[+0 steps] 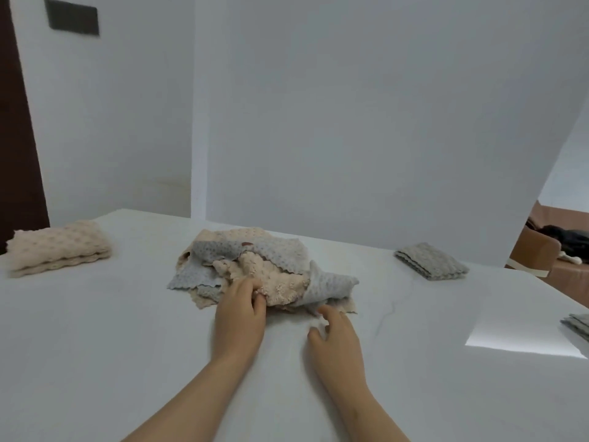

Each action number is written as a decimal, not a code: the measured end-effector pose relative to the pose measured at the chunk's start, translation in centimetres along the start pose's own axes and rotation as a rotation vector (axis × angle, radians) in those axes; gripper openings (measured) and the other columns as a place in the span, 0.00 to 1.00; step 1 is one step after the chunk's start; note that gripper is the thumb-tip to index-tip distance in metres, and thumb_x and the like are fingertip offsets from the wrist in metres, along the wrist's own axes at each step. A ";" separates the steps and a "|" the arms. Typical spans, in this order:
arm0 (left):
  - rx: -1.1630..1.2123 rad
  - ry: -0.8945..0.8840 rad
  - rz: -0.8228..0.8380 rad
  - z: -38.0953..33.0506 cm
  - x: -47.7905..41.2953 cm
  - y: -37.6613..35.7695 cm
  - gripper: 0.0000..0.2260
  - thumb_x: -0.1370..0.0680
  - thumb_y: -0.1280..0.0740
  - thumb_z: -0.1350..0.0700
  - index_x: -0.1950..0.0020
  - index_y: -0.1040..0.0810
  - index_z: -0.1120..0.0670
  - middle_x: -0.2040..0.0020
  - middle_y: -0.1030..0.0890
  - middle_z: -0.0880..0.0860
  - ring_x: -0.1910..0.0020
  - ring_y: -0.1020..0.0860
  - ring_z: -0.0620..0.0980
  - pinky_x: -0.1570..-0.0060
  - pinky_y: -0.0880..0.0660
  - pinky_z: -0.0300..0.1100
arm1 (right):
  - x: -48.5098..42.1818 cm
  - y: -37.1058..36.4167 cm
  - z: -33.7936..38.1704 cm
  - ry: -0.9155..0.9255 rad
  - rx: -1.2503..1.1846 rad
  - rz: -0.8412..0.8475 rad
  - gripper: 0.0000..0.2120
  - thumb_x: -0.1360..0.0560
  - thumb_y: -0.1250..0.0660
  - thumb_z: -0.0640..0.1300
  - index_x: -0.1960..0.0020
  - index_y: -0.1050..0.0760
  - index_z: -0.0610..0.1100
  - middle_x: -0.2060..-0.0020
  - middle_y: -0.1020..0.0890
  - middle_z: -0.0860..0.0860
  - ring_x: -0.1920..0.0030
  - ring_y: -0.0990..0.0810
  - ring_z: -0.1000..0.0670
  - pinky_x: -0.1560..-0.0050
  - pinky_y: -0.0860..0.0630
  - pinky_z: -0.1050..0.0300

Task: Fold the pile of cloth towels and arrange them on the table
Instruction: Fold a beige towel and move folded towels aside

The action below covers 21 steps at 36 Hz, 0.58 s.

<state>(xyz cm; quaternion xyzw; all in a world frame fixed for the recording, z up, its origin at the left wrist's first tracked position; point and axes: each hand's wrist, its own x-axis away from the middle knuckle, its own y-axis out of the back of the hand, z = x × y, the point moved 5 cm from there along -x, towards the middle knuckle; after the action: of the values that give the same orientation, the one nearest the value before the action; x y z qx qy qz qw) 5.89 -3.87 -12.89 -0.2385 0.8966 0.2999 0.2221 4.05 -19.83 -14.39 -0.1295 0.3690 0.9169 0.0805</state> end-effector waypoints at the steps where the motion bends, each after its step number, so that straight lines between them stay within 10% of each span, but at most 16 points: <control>1: 0.013 0.002 0.007 -0.3 0.5 0.3 0.03 0.23 0.39 0.63 0.53 0.27 0.56 0.55 0.29 0.48 0.55 0.32 0.47 0.59 0.38 0.38 | 0.4 0.3 0.0 -0.006 -0.015 0.002 0.19 0.24 0.42 0.39 0.35 0.33 0.50 0.39 0.28 0.53 0.39 0.29 0.53 0.41 0.34 0.61; 13: 0.214 0.175 0.130 -0.7 4.4 2.9 0.10 0.22 0.39 0.60 0.59 0.31 0.46 0.62 0.23 0.44 0.61 0.25 0.46 0.65 0.33 0.29 | 2.2 0.9 1.2 0.108 0.203 0.066 0.32 0.24 0.40 0.47 0.26 0.52 0.60 0.25 0.49 0.54 0.29 0.40 0.48 0.33 0.37 0.56; 18: 0.330 0.271 0.120 -0.2 3.7 3.2 0.11 0.22 0.37 0.61 0.61 0.29 0.47 0.62 0.22 0.46 0.62 0.25 0.44 0.66 0.32 0.28 | 1.6 0.5 0.7 0.076 0.276 0.028 0.23 0.25 0.39 0.45 0.31 0.35 0.54 0.34 0.31 0.54 0.37 0.31 0.48 0.41 0.33 0.57; 21: 0.449 0.350 0.100 0.4 2.8 3.3 0.10 0.22 0.38 0.61 0.61 0.27 0.49 0.61 0.21 0.51 0.59 0.23 0.51 0.61 0.29 0.38 | 1.9 1.3 0.5 0.061 0.098 -0.054 0.06 0.25 0.38 0.41 0.52 0.26 0.51 0.55 0.23 0.55 0.51 0.27 0.51 0.57 0.34 0.70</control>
<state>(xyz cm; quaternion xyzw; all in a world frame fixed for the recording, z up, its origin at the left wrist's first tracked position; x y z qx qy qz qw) 1.92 -2.09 -13.30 -0.1870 0.9759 0.0584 0.0962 1.87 -20.33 -13.76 -0.1633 0.4121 0.8907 0.1002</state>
